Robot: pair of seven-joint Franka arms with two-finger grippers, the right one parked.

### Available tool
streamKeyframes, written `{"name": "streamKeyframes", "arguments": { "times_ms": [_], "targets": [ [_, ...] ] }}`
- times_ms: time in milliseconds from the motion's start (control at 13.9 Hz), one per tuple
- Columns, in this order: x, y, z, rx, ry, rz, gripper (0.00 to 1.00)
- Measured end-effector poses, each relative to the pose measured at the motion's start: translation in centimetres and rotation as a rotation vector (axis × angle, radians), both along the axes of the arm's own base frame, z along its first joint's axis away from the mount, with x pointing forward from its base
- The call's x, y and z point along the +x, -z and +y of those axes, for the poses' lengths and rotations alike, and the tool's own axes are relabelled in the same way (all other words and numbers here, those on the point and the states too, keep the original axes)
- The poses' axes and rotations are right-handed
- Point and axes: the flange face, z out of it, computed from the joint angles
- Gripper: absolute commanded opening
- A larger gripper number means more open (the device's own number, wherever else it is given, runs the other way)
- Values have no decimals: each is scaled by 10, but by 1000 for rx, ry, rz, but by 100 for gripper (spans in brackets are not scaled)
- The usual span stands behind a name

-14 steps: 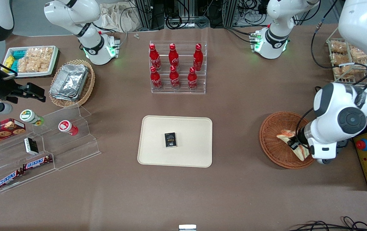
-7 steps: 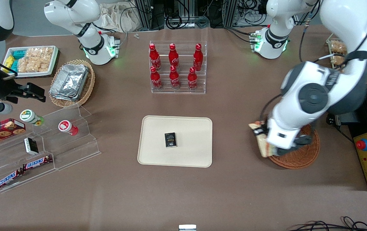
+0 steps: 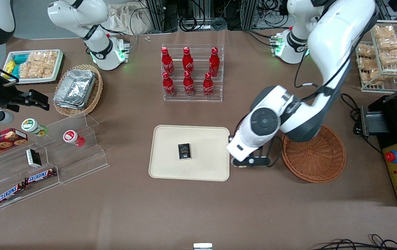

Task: Place sandwich from basket to tray
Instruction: 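Carry the sandwich over to the cream tray with the left gripper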

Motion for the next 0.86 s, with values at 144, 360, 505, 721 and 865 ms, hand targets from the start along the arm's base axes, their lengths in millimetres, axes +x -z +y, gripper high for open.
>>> {"name": "streamKeyframes", "arguments": {
  "times_ms": [144, 360, 505, 721, 865],
  "targets": [
    [3, 34, -21, -3, 14, -3, 0],
    [11, 72, -36, -29, -17, -40, 0],
    [14, 89, -42, -61, -51, -53, 0],
    [9, 108, -53, -81, -74, -51, 0],
    [4, 118, -59, -71, -83, -43, 0]
  ]
}}
